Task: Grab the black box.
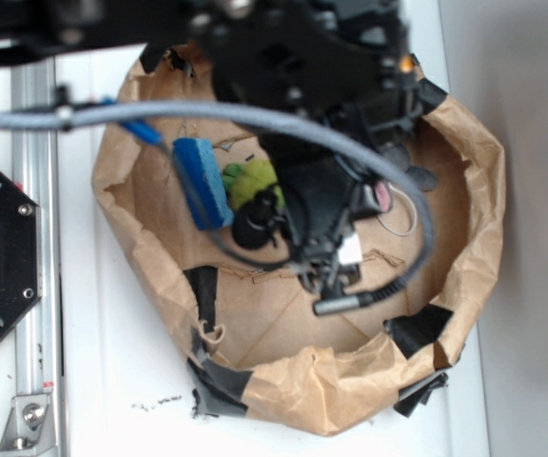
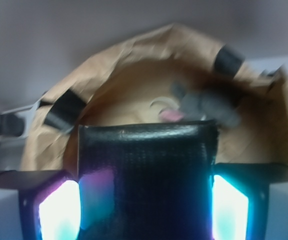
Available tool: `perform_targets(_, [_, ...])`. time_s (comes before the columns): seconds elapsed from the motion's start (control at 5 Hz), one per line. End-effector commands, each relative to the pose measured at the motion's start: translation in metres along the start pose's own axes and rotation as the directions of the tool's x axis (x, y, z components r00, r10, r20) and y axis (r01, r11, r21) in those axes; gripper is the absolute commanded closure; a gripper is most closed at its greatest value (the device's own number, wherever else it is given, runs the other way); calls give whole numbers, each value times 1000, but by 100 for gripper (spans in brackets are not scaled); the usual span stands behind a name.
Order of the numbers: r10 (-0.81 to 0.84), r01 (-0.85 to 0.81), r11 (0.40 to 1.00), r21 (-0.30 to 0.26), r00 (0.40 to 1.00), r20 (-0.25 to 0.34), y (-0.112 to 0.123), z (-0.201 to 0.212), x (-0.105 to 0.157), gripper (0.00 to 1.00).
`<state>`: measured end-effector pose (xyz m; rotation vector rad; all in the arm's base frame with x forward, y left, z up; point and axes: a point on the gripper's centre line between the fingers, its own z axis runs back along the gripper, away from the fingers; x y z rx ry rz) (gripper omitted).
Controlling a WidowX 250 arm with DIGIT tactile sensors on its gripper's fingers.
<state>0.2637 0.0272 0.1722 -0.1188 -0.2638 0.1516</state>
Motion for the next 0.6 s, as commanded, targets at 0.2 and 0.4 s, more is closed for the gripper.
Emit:
perform_targets(0.2, [16, -15, 1000, 3, 996, -91, -9, -10, -3, 100])
perform_targets(0.4, [0, 1, 1000, 17, 997, -76, -12, -14, -4, 100])
